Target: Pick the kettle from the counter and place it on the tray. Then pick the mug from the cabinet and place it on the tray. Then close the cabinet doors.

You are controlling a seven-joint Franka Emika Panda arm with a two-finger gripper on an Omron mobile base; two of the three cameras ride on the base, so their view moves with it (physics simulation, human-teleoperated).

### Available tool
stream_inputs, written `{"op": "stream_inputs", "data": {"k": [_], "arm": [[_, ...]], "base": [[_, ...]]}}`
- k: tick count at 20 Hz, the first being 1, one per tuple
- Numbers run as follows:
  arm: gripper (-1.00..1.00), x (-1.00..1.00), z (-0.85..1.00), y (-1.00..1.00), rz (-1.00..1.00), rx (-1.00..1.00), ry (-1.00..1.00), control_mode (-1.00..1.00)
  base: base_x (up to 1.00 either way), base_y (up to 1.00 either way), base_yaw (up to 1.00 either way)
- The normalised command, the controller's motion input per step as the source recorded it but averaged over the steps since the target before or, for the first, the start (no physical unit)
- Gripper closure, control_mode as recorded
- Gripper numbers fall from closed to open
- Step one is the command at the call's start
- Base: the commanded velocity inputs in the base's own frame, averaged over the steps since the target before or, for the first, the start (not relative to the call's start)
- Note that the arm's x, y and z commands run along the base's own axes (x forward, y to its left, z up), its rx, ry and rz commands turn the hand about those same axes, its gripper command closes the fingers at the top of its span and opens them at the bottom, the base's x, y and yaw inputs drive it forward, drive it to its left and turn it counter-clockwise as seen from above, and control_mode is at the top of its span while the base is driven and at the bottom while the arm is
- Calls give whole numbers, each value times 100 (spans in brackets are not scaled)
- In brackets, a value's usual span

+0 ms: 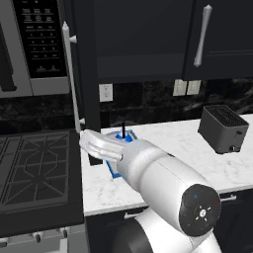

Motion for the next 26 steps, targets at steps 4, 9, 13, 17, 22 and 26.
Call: {"op": "stream_inputs", "data": {"k": [4, 9, 13, 17, 22, 26], "arm": [[100, 0, -3, 43, -2, 0, 0, -100], [100, 0, 0, 0, 0, 0, 0, -100], [100, -8, -2, 23, -1, 0, -9, -100], [100, -61, 0, 9, -5, 0, -18, -100], [100, -36, 0, 25, -10, 0, -10, -100], [100, 0, 0, 67, -24, 0, -12, -100]], "base": [[0, 0, 0], [0, 0, 0], [0, 0, 0], [0, 0, 0], [0, 0, 0], [0, 0, 0]]}}
